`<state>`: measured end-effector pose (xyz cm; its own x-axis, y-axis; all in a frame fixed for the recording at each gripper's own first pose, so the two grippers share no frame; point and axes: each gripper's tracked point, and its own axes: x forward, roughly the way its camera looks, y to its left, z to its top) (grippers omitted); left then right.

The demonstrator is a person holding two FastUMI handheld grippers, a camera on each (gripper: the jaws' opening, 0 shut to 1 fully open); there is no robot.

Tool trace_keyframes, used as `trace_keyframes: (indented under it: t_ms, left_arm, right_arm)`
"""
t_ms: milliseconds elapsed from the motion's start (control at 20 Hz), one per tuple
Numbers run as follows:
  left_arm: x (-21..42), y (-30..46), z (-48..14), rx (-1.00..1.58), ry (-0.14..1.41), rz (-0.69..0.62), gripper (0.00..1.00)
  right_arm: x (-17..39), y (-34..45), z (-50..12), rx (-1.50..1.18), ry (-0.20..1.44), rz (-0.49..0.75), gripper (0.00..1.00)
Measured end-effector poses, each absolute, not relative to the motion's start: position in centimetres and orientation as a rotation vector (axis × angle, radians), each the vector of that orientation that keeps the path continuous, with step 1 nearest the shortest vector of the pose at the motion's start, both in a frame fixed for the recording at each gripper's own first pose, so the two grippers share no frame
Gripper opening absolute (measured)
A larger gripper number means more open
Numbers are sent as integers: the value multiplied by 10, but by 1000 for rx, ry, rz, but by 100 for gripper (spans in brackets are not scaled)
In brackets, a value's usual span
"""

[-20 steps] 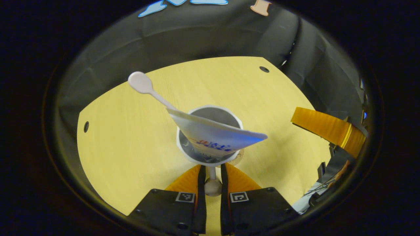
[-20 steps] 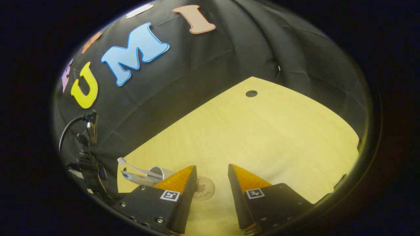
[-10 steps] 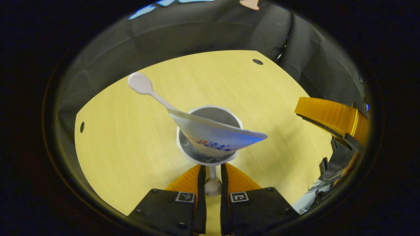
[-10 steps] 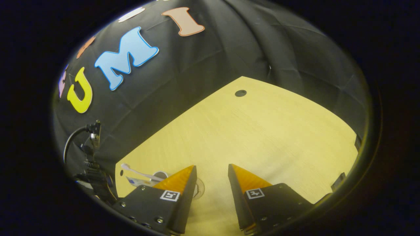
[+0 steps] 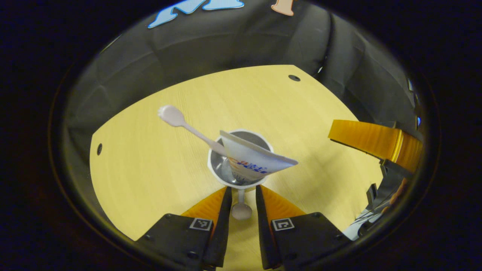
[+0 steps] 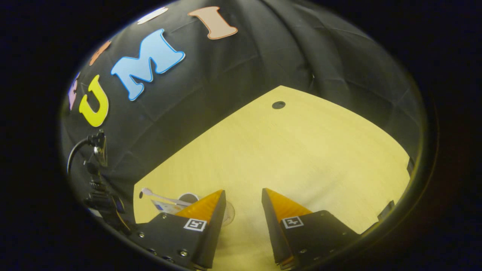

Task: Put the toothbrush and toothpaste on the desktop into the cup, then pick up the cup and place it on the coaster on the desktop.

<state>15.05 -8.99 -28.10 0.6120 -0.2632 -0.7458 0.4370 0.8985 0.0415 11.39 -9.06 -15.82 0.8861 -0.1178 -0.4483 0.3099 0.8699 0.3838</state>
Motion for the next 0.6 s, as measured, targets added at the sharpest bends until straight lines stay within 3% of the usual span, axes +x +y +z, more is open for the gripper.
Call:
trace_keyframes:
  t_ms: [600]
  left_arm:
    - [123, -70, -179, 126, 473, -286, 43]
  right_arm:
    - [96, -43, -104, 279, 347, -54, 58]
